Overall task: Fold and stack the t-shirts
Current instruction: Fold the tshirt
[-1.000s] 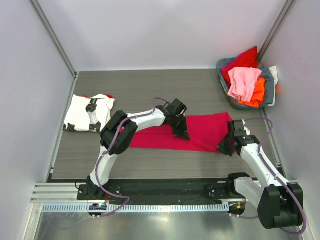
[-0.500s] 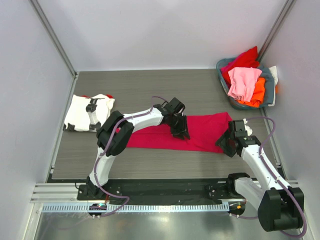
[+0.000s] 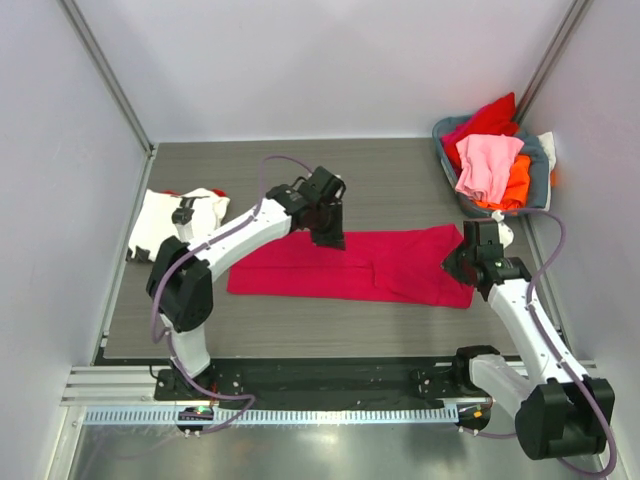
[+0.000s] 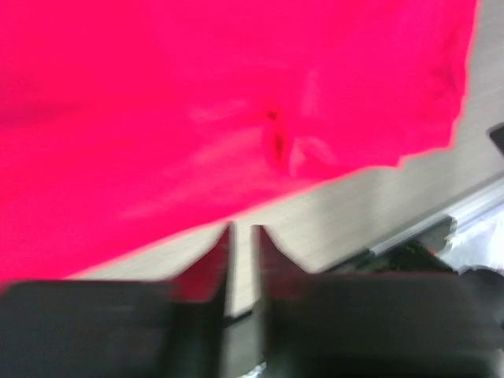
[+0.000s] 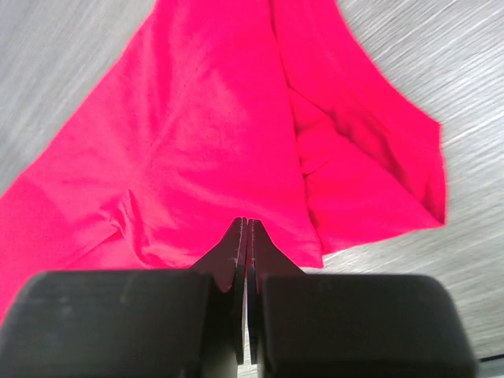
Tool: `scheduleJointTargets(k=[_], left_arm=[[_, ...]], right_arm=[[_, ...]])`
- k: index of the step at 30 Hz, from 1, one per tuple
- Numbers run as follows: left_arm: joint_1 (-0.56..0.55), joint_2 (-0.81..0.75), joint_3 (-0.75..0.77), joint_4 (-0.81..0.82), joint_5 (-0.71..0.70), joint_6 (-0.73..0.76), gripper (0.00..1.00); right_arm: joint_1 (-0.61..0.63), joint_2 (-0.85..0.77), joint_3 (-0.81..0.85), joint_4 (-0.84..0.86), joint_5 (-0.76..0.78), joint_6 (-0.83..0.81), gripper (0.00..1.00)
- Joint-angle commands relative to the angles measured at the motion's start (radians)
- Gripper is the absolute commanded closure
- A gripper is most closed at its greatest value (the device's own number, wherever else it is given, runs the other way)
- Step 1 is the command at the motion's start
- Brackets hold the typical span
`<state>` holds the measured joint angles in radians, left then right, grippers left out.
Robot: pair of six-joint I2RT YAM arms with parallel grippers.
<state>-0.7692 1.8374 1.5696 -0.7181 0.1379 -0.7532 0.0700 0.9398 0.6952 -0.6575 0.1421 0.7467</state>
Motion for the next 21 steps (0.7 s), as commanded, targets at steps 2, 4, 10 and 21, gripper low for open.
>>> scheduleJointTargets(k=[2, 4, 10, 21], left_arm=[[0.14, -0.044, -0.016, -0.057, -0.075, 0.086, 1.0], [0.198, -0.061, -0.043, -0.052, -0.116, 0.095, 1.0], [0.295, -0.04, -0.075, -0.053, -0.198, 0.144, 1.0], [0.43, 0.126, -0.069, -0.075, -0.273, 0.176, 1.0]], right_arm=[[0.007, 0.063, 0.004, 0.051, -0.061, 0.031, 0.99], [0.014, 0.085, -0.019, 0.081, -0.076, 0.046, 0.99], [0.047, 0.167, -0.045, 0.116, -0.024, 0.062, 0.99], [0.057, 0.293, -0.092, 0.188, 0.014, 0.06, 0.99]])
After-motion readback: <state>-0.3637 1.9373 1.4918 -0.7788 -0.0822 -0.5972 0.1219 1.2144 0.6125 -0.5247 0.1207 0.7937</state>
